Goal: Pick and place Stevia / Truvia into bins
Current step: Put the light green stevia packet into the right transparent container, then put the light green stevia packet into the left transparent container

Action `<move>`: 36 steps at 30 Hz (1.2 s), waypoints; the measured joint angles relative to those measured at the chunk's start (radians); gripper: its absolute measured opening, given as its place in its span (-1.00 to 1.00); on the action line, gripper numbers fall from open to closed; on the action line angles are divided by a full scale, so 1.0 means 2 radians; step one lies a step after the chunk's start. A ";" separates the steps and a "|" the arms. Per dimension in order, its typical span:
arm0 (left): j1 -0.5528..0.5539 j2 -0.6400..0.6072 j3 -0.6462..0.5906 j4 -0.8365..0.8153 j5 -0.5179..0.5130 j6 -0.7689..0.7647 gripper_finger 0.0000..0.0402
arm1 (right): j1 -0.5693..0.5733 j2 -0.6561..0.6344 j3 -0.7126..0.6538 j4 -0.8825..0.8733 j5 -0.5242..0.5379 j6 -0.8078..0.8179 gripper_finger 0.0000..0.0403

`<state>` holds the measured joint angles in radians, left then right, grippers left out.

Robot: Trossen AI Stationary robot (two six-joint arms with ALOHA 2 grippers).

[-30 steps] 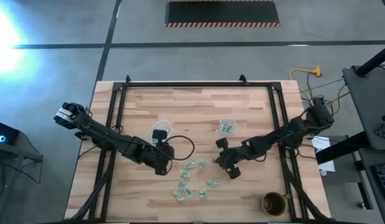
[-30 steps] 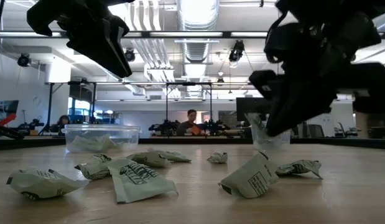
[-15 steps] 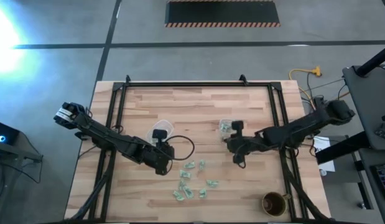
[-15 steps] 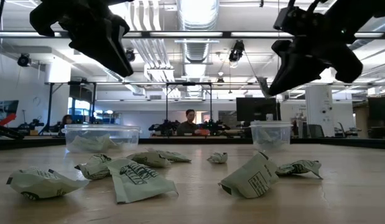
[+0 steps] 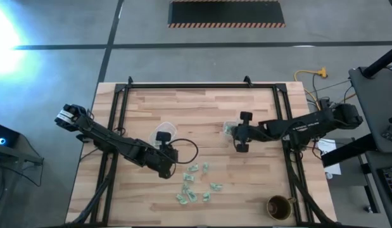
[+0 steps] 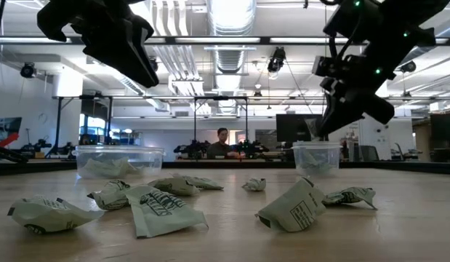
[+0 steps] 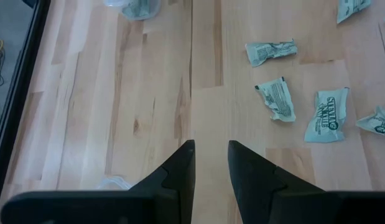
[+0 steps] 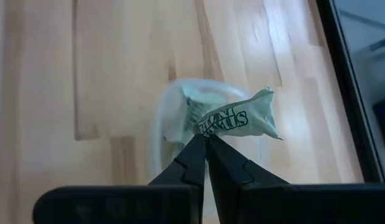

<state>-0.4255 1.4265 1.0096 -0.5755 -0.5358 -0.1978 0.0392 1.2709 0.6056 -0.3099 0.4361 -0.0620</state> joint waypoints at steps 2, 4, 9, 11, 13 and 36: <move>0.000 0.000 0.000 0.000 0.000 0.001 -0.60 | -0.005 0.000 -0.003 0.005 -0.001 0.000 -0.96; 0.000 0.000 0.000 0.000 0.000 0.001 -0.60 | -0.008 0.000 -0.006 0.006 -0.007 0.002 -0.96; 0.000 0.000 0.000 0.000 -0.001 0.001 -0.60 | -0.010 0.000 -0.011 0.021 -0.009 0.003 -0.96; 0.000 0.000 0.000 0.000 -0.001 0.001 -0.60 | -0.011 0.000 -0.011 0.024 -0.008 0.003 -0.93; 0.000 0.000 0.000 0.000 -0.001 0.001 -0.60 | -0.011 0.000 -0.012 0.026 -0.007 0.003 -0.89; 0.000 0.052 -0.001 0.077 0.016 0.038 -0.60 | 0.032 -0.059 -0.009 0.026 -0.005 0.003 -0.46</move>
<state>-0.4255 1.5312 1.0074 -0.4224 -0.5029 -0.1213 0.1041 1.1531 0.5884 -0.2576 0.4262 -0.0551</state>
